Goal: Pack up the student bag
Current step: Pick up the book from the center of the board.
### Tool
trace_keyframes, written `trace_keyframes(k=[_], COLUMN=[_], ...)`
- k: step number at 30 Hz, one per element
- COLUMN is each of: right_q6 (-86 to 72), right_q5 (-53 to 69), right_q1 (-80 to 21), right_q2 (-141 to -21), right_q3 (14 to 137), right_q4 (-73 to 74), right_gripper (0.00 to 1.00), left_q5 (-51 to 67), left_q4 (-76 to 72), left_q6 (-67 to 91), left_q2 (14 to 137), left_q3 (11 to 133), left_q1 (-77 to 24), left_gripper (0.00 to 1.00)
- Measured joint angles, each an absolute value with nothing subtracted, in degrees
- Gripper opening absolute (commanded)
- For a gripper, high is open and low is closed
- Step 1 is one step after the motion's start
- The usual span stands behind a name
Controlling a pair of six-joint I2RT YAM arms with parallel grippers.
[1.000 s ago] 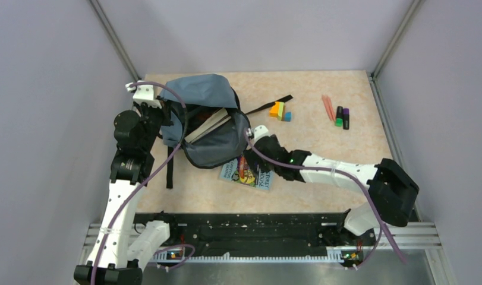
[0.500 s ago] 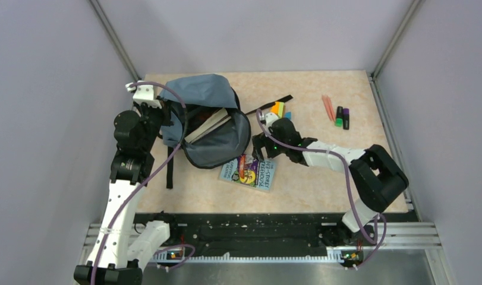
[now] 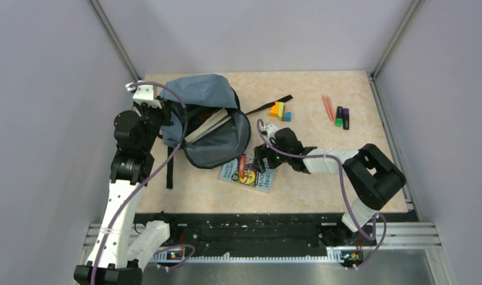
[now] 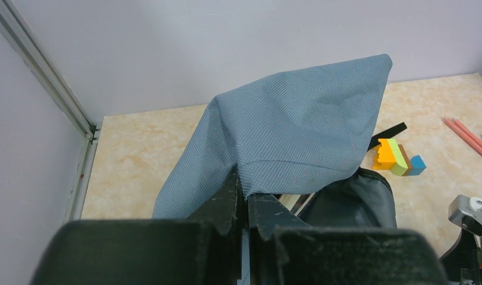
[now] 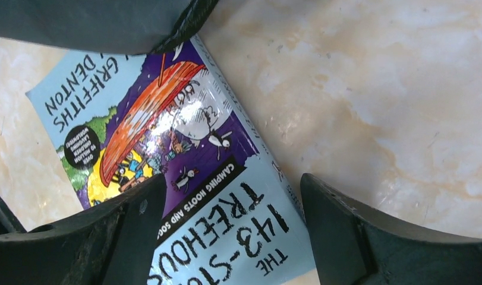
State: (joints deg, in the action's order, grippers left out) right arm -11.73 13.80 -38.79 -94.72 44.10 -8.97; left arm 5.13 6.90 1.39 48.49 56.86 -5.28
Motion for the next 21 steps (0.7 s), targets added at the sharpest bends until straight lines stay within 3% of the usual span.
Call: trace_keyframes(k=[11, 21], right_q6=[-16.1, -13.5], right_q5=[9.6, -13.3], right_q1=[-50.5, -65.3], right_q2=[-86.9, -77.1], right_q3=[37.7, 34.8], right_q4=[-5.3, -3.8], right_gripper=[0.82, 0.84], left_q5=[5.1, 5.1], left_q4=[6.9, 6.9], left_q6=[1.4, 1.4], left_q2=[48.5, 48.5], left_q3=[56.9, 56.9], left_q1=[-5.3, -5.3], left_gripper=[0.00, 0.00])
